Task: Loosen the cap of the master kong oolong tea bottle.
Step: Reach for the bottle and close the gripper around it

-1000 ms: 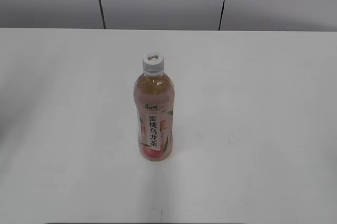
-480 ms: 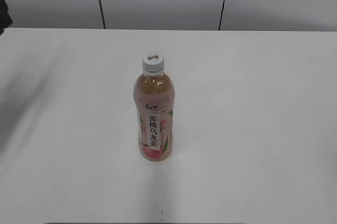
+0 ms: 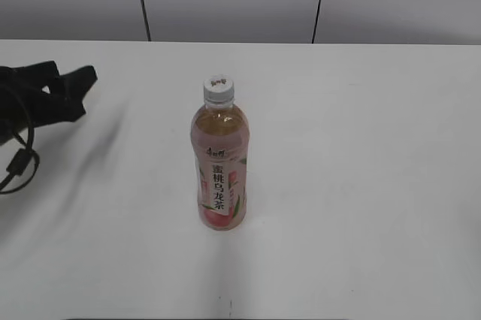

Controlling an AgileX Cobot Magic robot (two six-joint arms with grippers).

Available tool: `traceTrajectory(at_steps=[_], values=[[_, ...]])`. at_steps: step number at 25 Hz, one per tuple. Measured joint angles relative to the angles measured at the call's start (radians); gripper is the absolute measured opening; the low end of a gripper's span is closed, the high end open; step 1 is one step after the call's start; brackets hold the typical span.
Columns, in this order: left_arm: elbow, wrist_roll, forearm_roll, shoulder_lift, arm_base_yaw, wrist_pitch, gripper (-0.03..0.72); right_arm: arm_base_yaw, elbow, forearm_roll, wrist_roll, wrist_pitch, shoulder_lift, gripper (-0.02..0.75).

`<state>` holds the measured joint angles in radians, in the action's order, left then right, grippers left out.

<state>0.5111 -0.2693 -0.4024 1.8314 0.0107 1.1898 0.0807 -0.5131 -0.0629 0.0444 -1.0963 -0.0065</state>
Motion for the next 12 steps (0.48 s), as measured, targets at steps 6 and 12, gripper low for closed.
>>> traceTrajectory(at_steps=[6,12], values=[[-0.017,-0.004,-0.267,0.039,0.000,0.007,0.448,0.000,0.000,0.000,0.000,0.000,0.000,0.511],[-0.017,-0.004,-0.373,0.039,0.000,0.013,0.448,0.000,0.000,0.000,0.000,0.000,0.000,0.511]])
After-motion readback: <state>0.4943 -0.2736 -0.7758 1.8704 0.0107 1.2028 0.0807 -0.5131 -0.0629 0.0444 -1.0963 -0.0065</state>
